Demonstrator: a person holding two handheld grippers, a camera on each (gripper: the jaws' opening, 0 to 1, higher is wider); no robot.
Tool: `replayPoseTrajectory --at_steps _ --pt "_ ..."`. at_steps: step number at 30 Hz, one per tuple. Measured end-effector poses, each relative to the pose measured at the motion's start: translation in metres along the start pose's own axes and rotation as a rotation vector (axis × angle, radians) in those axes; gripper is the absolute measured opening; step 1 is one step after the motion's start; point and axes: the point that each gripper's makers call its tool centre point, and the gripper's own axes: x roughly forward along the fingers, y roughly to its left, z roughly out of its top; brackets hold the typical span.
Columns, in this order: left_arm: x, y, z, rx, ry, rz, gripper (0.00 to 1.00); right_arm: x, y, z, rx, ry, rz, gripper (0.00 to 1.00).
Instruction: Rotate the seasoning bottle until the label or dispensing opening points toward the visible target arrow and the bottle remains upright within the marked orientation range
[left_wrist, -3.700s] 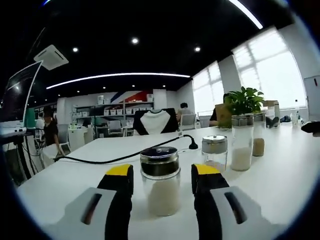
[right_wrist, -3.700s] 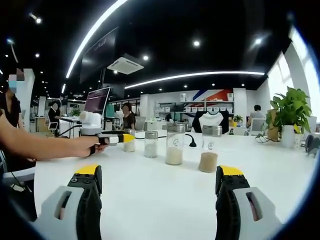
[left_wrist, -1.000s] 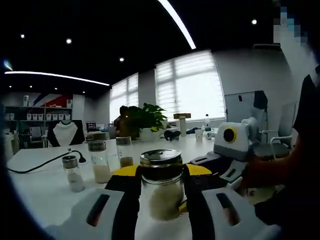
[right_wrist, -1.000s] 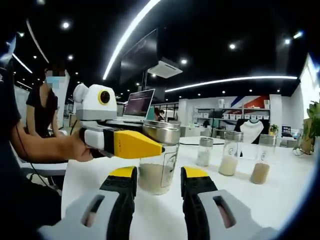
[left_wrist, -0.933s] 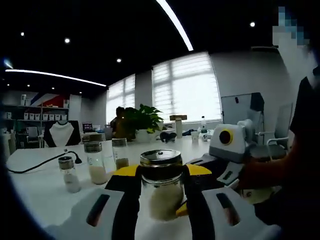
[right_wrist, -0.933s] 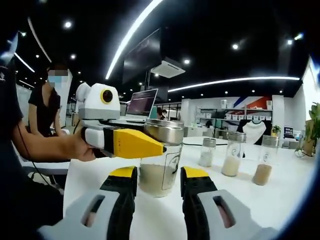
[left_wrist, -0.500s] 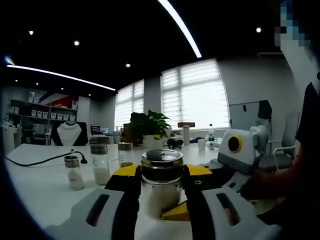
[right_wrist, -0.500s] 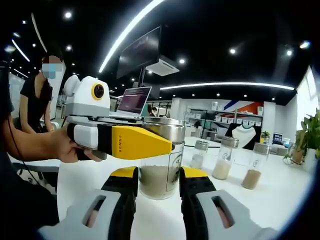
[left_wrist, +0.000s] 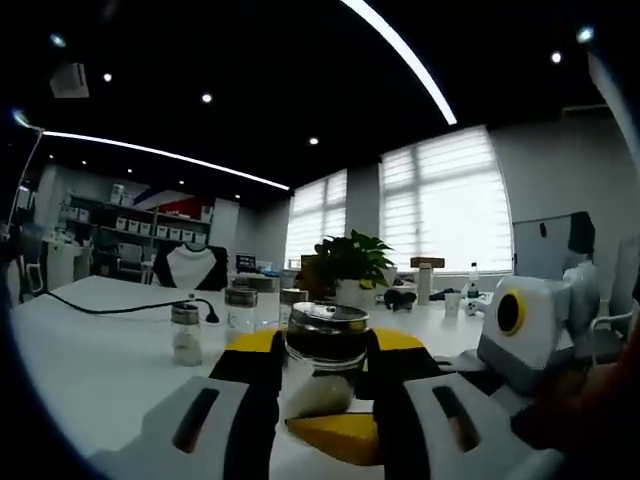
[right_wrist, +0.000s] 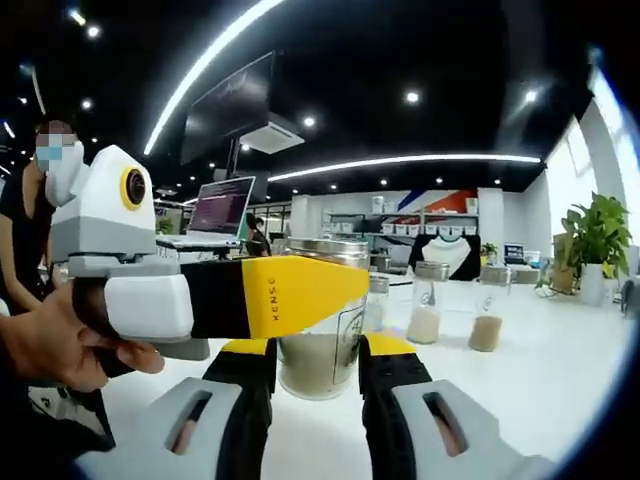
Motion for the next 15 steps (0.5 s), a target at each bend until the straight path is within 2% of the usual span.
replayPoseTrajectory --at_steps 2,4,6,7,8,10,13,14,15 --pt "-0.004 0.000 0.007 0.009 -0.015 -0.044 0.35 -0.001 0.004 0.007 -0.021 -0.035 0.072 0.30" --pt "-0.007 -0.004 0.010 -0.037 -0.002 -0.110 0.35 -0.004 0.009 0.010 0.016 -0.049 0.174 0.31" --pt "-0.010 -0.008 0.014 -0.082 -0.001 -0.183 0.35 -0.009 0.012 0.014 0.051 -0.071 0.255 0.31" --pt "-0.011 -0.013 0.016 -0.112 -0.002 -0.240 0.35 -0.010 0.013 0.015 0.058 -0.074 0.269 0.31" --pt "-0.013 -0.018 0.016 -0.122 -0.002 -0.296 0.35 -0.014 0.014 0.015 0.081 -0.076 0.315 0.31" --pt "-0.015 -0.024 0.017 -0.144 0.005 -0.364 0.35 -0.017 0.021 0.017 0.095 -0.079 0.375 0.32" --pt "-0.017 -0.030 0.015 -0.091 0.028 -0.424 0.35 -0.018 0.023 0.016 0.062 -0.062 0.377 0.32" --pt "-0.017 -0.031 0.014 -0.051 0.033 -0.429 0.35 -0.018 0.024 0.015 0.049 -0.053 0.370 0.32" --pt "-0.017 -0.031 0.014 -0.061 0.036 -0.426 0.35 -0.018 0.024 0.014 0.045 -0.050 0.363 0.32"
